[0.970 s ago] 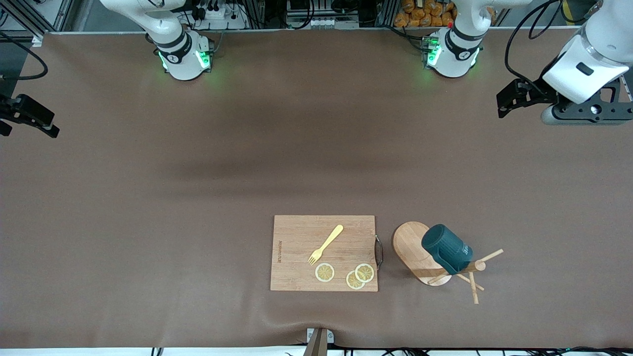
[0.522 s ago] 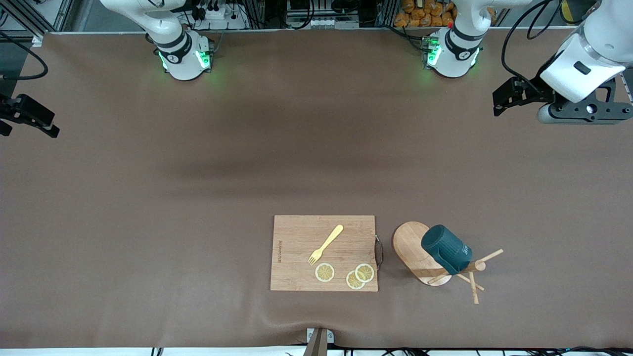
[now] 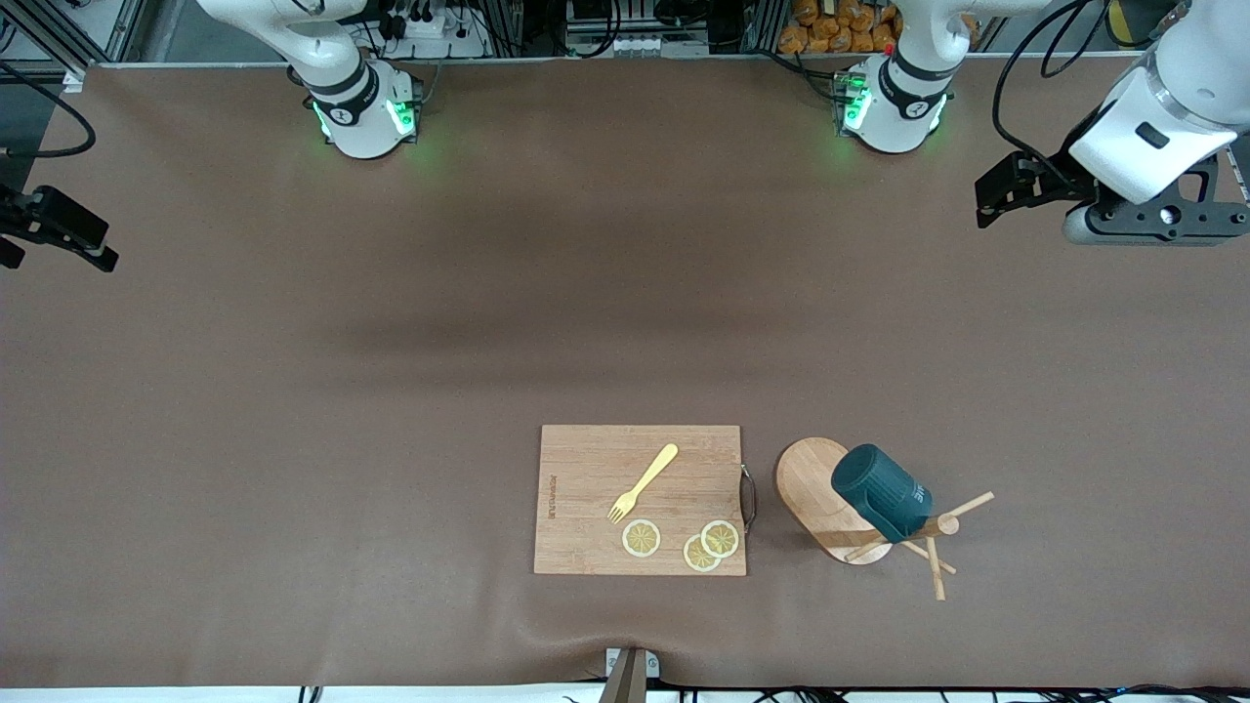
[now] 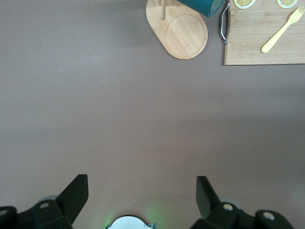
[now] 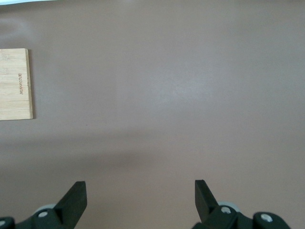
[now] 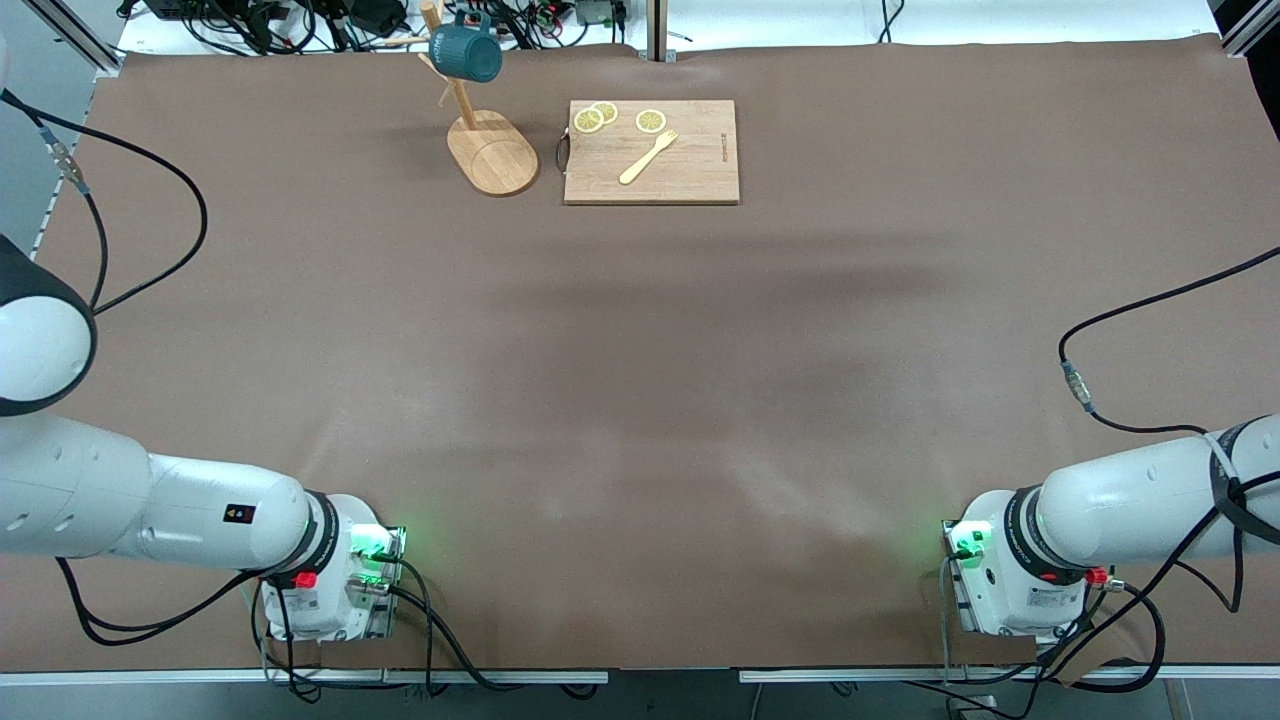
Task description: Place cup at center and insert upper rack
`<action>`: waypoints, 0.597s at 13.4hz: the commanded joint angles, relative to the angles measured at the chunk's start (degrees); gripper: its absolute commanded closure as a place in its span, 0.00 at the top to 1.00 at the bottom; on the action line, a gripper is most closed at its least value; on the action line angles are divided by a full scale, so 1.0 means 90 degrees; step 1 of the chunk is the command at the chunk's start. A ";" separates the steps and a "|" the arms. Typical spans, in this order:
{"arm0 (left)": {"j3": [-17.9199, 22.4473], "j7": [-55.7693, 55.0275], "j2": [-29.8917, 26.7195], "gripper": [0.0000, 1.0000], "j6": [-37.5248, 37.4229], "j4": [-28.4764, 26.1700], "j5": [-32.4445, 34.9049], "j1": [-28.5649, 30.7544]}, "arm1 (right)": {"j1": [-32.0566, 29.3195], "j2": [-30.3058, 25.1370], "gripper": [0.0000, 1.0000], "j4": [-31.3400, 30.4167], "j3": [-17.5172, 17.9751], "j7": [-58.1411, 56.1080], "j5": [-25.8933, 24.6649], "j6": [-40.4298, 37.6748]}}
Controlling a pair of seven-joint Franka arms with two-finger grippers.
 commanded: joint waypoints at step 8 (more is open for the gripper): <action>0.0041 0.0456 0.0014 1.00 -0.0241 0.0103 -0.0027 0.0414 | 0.0018 0.0006 1.00 0.0102 -0.0024 0.0059 0.0110 -0.0110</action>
